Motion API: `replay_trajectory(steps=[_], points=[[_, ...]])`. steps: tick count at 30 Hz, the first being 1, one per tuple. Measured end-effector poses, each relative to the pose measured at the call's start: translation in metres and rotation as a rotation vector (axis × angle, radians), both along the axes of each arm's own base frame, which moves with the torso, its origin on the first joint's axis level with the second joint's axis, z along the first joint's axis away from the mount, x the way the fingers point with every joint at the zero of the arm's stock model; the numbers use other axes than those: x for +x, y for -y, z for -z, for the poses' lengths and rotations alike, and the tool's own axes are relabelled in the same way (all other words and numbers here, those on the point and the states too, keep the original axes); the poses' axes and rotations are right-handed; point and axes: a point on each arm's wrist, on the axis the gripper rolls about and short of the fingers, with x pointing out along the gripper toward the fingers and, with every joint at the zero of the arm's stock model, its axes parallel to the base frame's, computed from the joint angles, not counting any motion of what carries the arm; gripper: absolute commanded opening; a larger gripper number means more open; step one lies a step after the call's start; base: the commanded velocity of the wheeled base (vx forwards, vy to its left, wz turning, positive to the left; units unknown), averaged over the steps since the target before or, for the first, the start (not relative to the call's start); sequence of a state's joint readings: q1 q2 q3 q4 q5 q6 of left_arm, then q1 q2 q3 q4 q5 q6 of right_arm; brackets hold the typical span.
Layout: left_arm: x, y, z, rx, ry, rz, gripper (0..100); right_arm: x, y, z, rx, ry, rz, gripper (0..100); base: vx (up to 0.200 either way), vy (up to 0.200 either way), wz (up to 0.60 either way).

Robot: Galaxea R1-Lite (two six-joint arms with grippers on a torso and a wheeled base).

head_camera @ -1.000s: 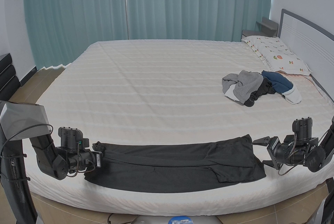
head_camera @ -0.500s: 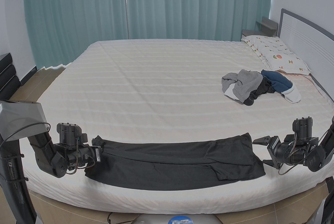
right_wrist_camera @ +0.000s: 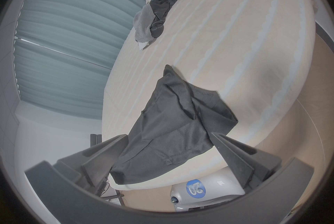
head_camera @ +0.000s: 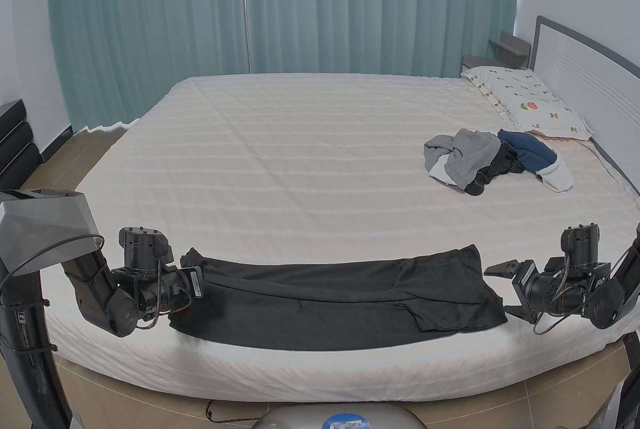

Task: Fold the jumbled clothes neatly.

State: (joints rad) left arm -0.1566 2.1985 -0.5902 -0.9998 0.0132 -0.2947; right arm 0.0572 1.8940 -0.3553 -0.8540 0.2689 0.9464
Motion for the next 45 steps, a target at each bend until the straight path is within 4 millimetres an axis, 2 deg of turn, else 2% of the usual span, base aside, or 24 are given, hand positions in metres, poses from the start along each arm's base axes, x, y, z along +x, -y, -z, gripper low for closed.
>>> replay_trajectory(steps=[8,19,28,32,38,45], points=[[-0.002,0.012,-0.010,0.001,0.009,0.025,0,0.000,0.000,0.000,0.001,0.000,0.002,100,0.000,-0.200,0.00],[-0.004,0.033,-0.035,0.059,-0.004,0.016,0,0.000,0.001,-0.001,0.001,0.004,0.005,100,0.000,-0.200,0.00],[-0.002,0.059,-0.046,0.104,-0.029,0.037,0,-0.001,0.001,-0.001,0.000,0.004,0.005,100,0.000,-0.200,0.00],[0.000,0.078,-0.053,0.087,-0.042,0.061,0,-0.001,0.001,-0.001,0.000,0.003,0.005,100,0.000,-0.200,0.00],[-0.001,0.094,-0.060,0.074,-0.051,0.083,0,-0.002,0.001,-0.001,-0.001,0.002,0.005,100,0.000,-0.200,0.00],[-0.003,0.124,-0.071,0.059,-0.085,0.128,0,-0.001,0.001,-0.002,0.000,0.006,0.005,100,0.000,-0.143,0.00]])
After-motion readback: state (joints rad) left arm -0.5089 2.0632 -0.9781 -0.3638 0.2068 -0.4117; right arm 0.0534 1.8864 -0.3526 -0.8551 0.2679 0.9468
